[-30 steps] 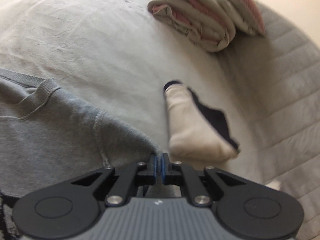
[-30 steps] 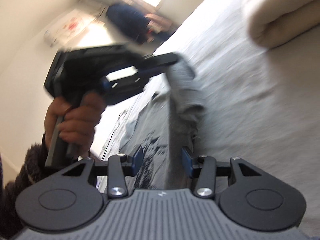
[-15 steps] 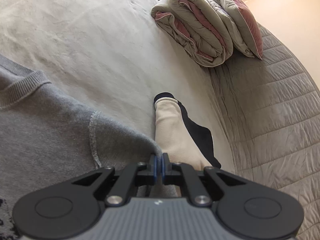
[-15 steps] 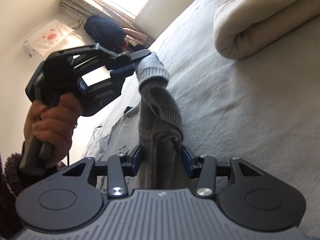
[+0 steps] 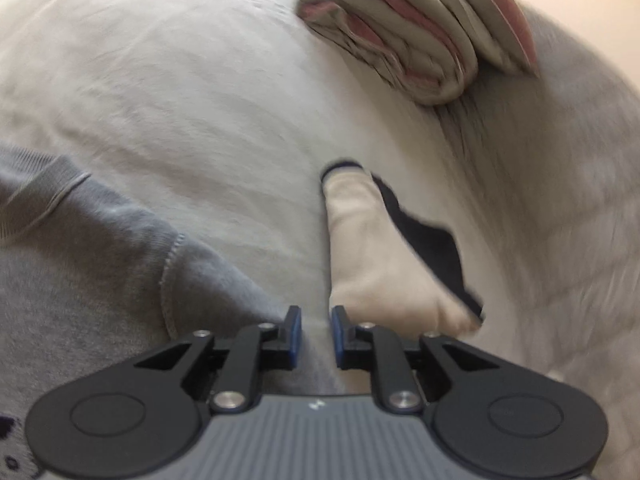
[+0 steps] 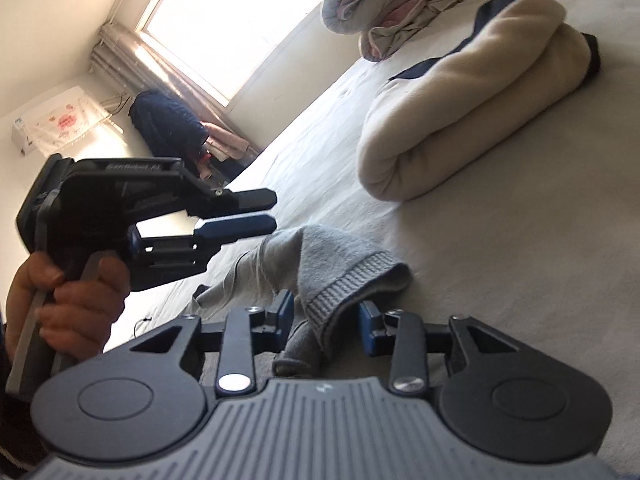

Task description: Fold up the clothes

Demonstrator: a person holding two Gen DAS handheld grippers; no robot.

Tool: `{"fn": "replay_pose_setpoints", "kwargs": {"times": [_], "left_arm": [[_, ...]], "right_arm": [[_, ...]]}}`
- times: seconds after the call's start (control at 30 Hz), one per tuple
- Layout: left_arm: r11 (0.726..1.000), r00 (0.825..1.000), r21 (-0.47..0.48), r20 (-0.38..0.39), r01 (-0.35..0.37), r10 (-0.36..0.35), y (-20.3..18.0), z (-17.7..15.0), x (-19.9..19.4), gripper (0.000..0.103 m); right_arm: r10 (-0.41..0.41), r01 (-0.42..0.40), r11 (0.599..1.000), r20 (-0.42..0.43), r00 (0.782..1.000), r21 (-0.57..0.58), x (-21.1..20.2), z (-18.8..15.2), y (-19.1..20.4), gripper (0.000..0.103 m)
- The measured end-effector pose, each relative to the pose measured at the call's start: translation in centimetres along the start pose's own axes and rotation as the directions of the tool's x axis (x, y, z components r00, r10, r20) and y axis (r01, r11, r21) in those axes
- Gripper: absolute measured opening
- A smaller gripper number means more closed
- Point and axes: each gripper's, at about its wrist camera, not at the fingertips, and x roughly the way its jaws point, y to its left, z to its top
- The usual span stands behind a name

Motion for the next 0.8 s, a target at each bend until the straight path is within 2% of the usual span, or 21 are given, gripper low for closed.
{"fn": "replay_pose_setpoints", "kwargs": {"times": [0.1,0.2,0.3,0.43,0.6,0.8], "left_arm": [[0.992,0.998,0.119,-0.053,-0.031,0.037,-2.1,-0.6,0.6,0.031],[0.975,0.993,0.219,-0.093,-0.047,0.069,-4.0,-1.3,1.3,0.037],[0.949,0.98,0.307,-0.153,-0.076,0.128,-5.7,-1.6,2.4,0.04],[0.904,0.95,0.417,-0.23,-0.1,0.211,-8.0,-2.0,4.1,0.04],[0.85,0.912,0.51,-0.275,-0.131,0.305,-10.0,-2.5,5.8,0.041],[0.749,0.838,0.622,-0.266,-0.228,0.476,-11.0,-3.8,8.2,0.04]], "right_arm": [[0.017,-0.018,0.999,0.025,1.0,0.035,0.4,0.2,-0.1,0.035],[0.02,-0.022,0.999,0.048,0.999,0.048,0.4,0.7,-0.2,0.023],[0.031,-0.032,0.999,0.024,0.999,0.044,0.5,0.6,-0.4,0.023],[0.035,-0.036,0.999,0.015,0.999,0.016,0.7,0.4,-0.1,0.023],[0.05,-0.051,0.998,0.04,0.998,0.026,0.7,0.4,-0.1,0.025],[0.046,-0.046,0.999,0.009,0.999,0.023,1.2,0.4,0.1,0.025]]}}
